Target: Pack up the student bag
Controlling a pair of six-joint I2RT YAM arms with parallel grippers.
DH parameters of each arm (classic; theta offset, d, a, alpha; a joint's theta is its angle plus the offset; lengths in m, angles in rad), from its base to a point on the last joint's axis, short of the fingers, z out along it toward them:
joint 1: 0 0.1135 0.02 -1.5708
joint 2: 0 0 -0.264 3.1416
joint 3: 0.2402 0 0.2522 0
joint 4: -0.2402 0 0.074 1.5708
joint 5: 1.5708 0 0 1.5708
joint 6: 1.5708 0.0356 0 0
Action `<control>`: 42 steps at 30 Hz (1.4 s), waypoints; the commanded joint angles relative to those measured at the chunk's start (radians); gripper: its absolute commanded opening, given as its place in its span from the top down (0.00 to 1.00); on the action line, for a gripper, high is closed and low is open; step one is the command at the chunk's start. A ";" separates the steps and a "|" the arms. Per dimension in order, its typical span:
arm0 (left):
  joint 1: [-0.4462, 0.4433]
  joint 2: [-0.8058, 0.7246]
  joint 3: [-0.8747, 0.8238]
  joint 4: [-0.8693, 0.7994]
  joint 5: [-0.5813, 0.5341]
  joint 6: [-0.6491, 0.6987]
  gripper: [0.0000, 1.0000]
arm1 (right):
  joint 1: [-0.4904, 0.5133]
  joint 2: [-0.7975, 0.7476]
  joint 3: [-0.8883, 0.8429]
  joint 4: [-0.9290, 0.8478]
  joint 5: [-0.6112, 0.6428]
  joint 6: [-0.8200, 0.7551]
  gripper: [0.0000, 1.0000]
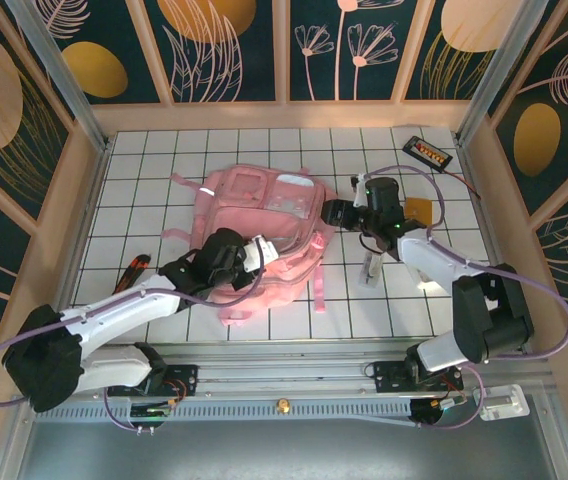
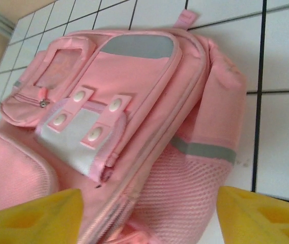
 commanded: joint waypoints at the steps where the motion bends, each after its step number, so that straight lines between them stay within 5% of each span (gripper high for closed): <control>1: 0.009 -0.067 0.005 0.034 -0.025 -0.037 0.20 | 0.017 -0.080 0.047 -0.087 -0.024 -0.005 0.17; 3: 0.010 -0.104 0.016 0.033 -0.027 -0.075 0.15 | 0.013 -0.090 0.086 -0.170 -0.037 -0.004 0.02; 9: 0.012 -0.156 0.058 0.009 -0.036 -0.176 0.02 | 0.007 0.014 0.246 -0.381 -0.153 -0.018 0.01; 17: 0.012 0.016 0.111 -0.053 -0.080 0.110 0.01 | -0.002 0.052 0.217 -0.309 -0.225 0.011 0.01; 24: 0.012 0.148 0.152 0.024 -0.108 0.198 0.05 | -0.002 0.048 0.180 -0.279 -0.249 0.021 0.03; 29: 0.011 0.197 0.161 0.045 -0.130 0.231 0.09 | 0.005 0.049 0.150 -0.251 -0.298 0.029 0.12; 33: 0.011 0.214 0.166 0.012 -0.131 0.239 0.37 | 0.010 0.082 0.086 -0.121 -0.436 0.110 0.36; 38: 0.018 0.133 0.131 -0.024 -0.159 0.231 0.28 | 0.034 0.142 0.079 -0.064 -0.462 0.100 0.44; 42: 0.029 0.026 0.051 -0.058 -0.160 0.348 0.27 | 0.049 0.171 0.093 -0.056 -0.465 0.069 0.49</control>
